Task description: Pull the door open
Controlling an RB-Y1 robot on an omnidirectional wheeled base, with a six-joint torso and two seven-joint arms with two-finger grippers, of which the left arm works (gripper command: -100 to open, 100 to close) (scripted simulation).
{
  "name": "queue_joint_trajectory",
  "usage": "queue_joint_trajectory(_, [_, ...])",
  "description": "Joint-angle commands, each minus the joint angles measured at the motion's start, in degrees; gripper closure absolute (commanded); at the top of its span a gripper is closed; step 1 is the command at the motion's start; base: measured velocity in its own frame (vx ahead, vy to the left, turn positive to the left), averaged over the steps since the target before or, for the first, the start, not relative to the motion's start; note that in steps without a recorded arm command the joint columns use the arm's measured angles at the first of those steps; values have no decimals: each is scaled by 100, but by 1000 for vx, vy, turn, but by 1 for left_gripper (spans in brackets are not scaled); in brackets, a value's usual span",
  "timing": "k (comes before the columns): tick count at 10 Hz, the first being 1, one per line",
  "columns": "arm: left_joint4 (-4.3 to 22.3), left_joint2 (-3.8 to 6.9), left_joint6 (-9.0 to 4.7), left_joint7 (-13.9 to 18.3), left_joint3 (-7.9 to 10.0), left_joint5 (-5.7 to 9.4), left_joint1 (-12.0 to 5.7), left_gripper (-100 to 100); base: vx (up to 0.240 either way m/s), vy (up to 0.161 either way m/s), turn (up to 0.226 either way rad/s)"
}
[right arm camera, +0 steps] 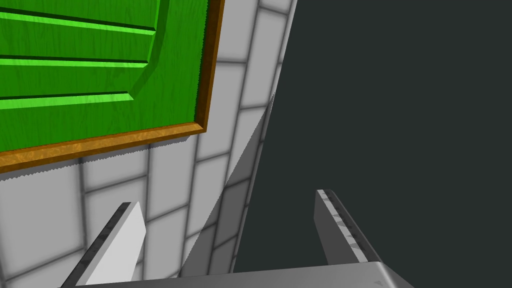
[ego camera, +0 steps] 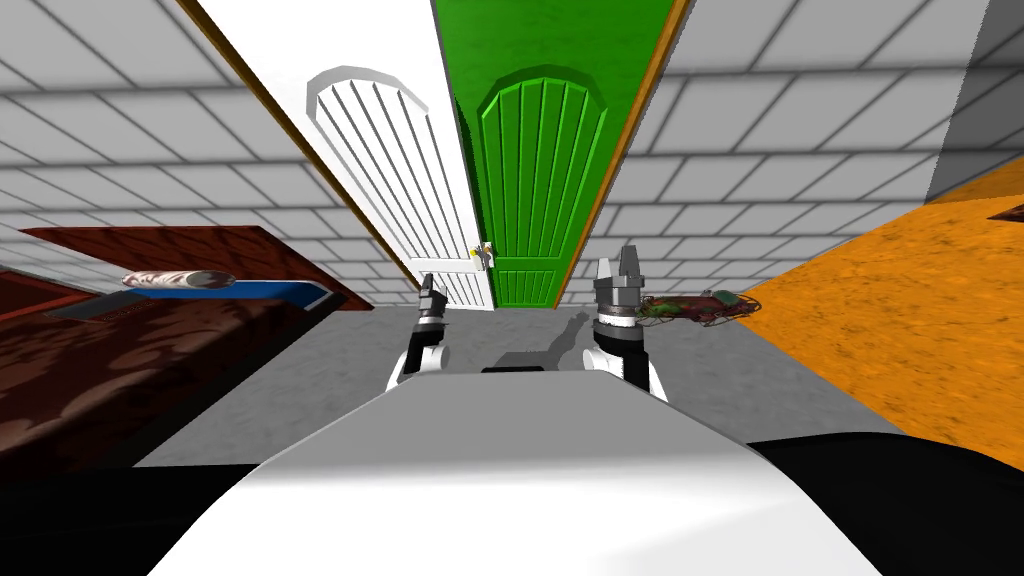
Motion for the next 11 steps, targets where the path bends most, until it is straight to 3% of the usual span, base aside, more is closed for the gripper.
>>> queue_joint_trajectory(1, [237,37,-9,28,22,12,-95,-100,111,4,-43])
queue_joint_trajectory(11, [1365,267,85,200,158,100,-582,-100,99,19,-42])
